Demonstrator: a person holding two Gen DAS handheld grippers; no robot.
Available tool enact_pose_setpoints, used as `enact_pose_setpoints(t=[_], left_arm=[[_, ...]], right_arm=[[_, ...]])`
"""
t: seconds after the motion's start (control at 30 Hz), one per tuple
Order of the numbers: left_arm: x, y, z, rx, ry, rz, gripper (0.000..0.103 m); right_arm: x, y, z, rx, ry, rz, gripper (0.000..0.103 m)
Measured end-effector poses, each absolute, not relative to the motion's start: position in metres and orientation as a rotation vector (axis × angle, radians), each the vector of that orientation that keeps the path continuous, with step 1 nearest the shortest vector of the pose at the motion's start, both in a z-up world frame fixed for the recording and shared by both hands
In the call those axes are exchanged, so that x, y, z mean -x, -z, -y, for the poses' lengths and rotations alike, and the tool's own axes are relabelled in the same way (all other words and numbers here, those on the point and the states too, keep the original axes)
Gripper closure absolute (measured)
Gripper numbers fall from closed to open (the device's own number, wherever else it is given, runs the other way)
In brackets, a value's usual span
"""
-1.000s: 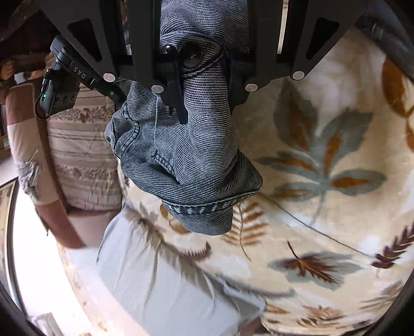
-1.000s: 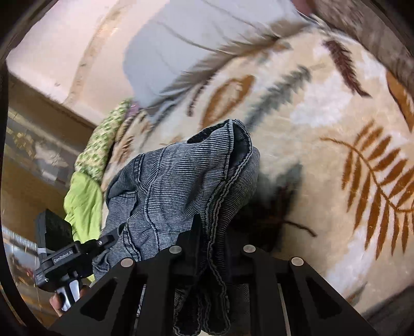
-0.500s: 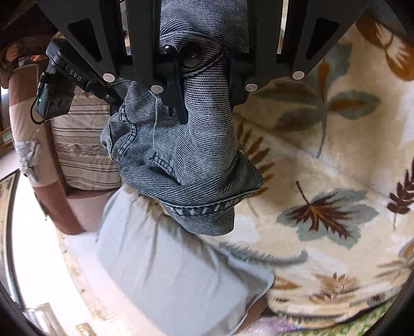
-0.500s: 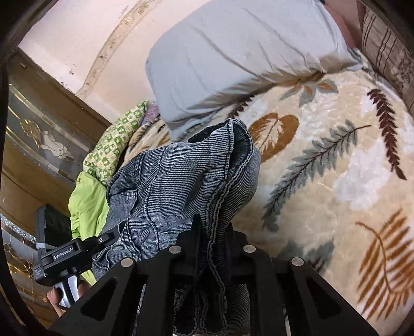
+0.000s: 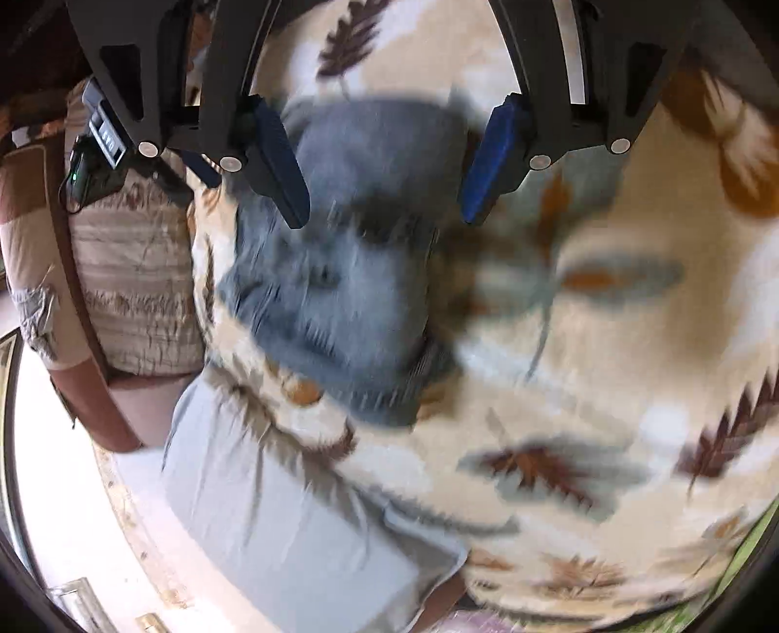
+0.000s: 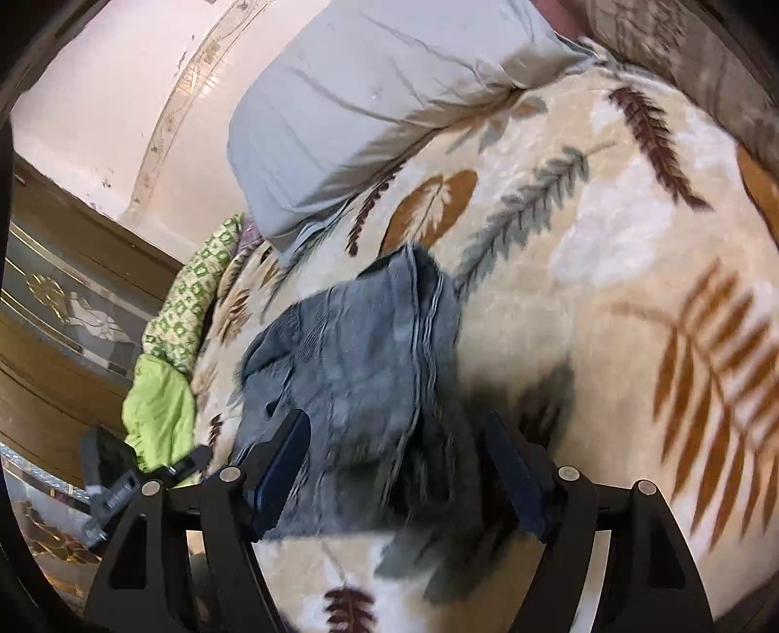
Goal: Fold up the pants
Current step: 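Press the folded pants flat and withdraw both open tools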
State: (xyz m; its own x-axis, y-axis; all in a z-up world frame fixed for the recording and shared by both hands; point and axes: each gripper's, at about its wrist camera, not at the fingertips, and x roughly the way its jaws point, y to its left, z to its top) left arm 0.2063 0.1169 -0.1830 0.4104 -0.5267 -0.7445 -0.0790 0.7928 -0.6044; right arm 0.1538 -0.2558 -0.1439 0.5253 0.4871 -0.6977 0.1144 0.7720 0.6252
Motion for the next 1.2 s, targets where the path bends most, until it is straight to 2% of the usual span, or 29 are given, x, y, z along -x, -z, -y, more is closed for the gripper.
enact_pose_setpoints(t=[0.03, 0.07, 0.1, 0.13, 0.23, 0.33, 0.37, 0.4, 0.43, 0.47, 0.6, 0.7, 0.83, 1.0, 1.03, 1.2], left_arm=[[-0.200, 0.194, -0.113, 0.627, 0.297, -1.157, 0.051], [-0.194, 0.196, -0.110, 0.625, 0.286, -1.173, 0.060], [-0.192, 0.201, -0.108, 0.619, 0.257, -1.181, 0.061], [-0.193, 0.205, -0.101, 0.574, 0.232, -1.163, 0.059], [-0.191, 0.201, -0.086, 0.437, 0.179, -1.148, 0.057], [-0.171, 0.178, -0.086, 0.405, 0.179, -1.093, 0.057], [-0.163, 0.173, -0.086, 0.391, 0.169, -1.074, 0.055], [-0.148, 0.165, -0.085, 0.362, 0.162, -1.040, 0.048], [-0.138, 0.160, -0.085, 0.342, 0.160, -1.027, 0.042], [-0.123, 0.153, -0.086, 0.313, 0.160, -1.014, 0.041], [-0.078, 0.134, -0.066, 0.158, 0.159, -0.962, 0.033], [-0.038, 0.107, -0.047, 0.012, 0.152, -0.890, 0.033], [-0.002, 0.071, -0.023, -0.137, 0.112, -0.782, 0.033], [0.030, 0.023, -0.021, -0.057, 0.061, -0.705, 0.031], [0.032, 0.018, -0.022, -0.025, 0.066, -0.715, 0.028], [0.028, 0.008, -0.024, -0.011, 0.005, -0.823, 0.027]], right_arm=[[-0.152, 0.147, 0.253, -0.681, -0.248, -1.020, 0.028], [-0.150, 0.155, 0.248, -0.667, -0.244, -1.042, 0.034], [-0.151, 0.164, 0.241, -0.626, -0.232, -1.068, 0.056], [-0.152, 0.171, 0.234, -0.554, -0.182, -1.096, 0.063], [-0.150, 0.182, 0.229, -0.537, -0.128, -1.132, 0.064], [-0.132, 0.145, 0.226, -0.498, -0.133, -1.059, 0.059], [-0.124, 0.135, 0.227, -0.493, -0.134, -1.039, 0.053], [-0.109, 0.123, 0.227, -0.492, -0.142, -1.011, 0.042], [-0.098, 0.117, 0.227, -0.494, -0.142, -0.989, 0.037], [-0.086, 0.114, 0.225, -0.490, -0.136, -0.979, 0.031], [-0.049, 0.119, 0.214, -0.450, -0.104, -1.016, 0.030], [-0.028, 0.113, 0.206, -0.408, -0.127, -1.029, 0.030], [-0.007, 0.076, 0.186, -0.291, -0.151, -0.970, 0.031], [0.004, 0.028, 0.182, -0.221, -0.125, -0.890, 0.030], [0.004, 0.018, 0.181, -0.212, -0.109, -0.881, 0.029], [-0.002, 0.000, 0.181, -0.215, -0.109, -0.868, 0.029]])
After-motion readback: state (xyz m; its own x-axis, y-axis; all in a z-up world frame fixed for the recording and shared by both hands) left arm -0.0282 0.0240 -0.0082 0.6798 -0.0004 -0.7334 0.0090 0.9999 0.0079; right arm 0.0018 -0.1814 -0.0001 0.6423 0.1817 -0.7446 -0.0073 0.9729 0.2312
